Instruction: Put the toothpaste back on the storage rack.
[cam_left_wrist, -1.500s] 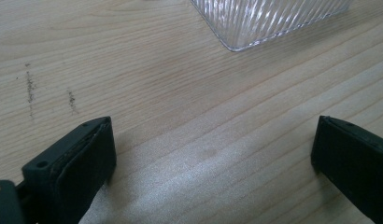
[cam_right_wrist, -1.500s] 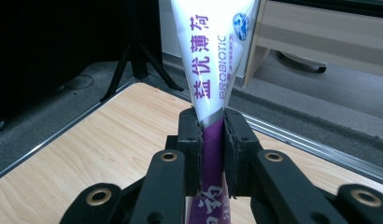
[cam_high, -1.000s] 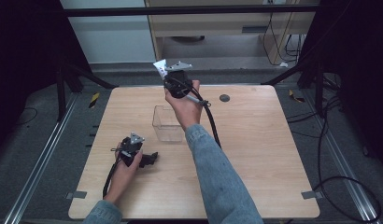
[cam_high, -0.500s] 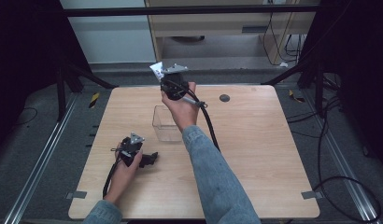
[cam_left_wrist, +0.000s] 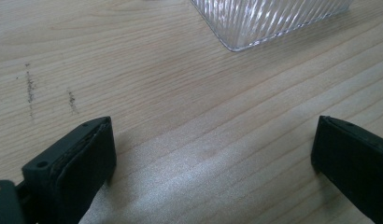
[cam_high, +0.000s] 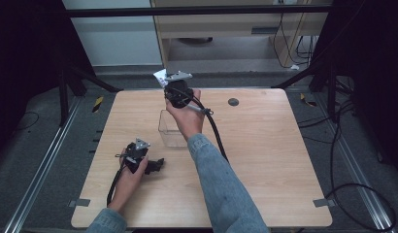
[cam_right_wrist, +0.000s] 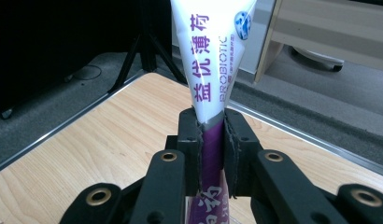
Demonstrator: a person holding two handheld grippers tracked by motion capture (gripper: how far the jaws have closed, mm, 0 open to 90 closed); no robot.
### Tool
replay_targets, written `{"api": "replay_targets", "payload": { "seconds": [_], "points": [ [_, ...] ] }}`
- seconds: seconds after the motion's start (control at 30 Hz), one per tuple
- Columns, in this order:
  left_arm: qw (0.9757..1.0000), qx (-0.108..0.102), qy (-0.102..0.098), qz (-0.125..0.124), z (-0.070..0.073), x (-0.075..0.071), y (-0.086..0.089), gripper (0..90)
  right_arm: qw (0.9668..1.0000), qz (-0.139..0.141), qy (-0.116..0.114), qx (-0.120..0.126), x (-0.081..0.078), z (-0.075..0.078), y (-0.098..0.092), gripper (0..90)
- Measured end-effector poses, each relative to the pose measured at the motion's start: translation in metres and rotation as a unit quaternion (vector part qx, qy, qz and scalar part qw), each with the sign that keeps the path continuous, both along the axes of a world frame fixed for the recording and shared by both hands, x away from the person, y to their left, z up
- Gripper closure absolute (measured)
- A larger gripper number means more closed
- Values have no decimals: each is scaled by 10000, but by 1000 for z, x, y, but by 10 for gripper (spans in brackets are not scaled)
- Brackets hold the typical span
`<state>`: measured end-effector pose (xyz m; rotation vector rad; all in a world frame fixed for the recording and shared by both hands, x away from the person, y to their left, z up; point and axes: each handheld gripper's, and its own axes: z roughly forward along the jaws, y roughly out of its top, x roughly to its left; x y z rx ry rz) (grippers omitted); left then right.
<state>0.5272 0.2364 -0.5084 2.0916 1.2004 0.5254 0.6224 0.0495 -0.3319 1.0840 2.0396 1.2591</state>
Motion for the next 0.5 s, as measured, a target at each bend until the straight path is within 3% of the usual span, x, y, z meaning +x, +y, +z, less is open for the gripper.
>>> {"api": "replay_targets", "payload": {
  "seconds": [0.5],
  "points": [
    [10000,-5,-1,-2,0,0,0,0,9999,39,123,-27,0,-17,8,786]
  ]
}}
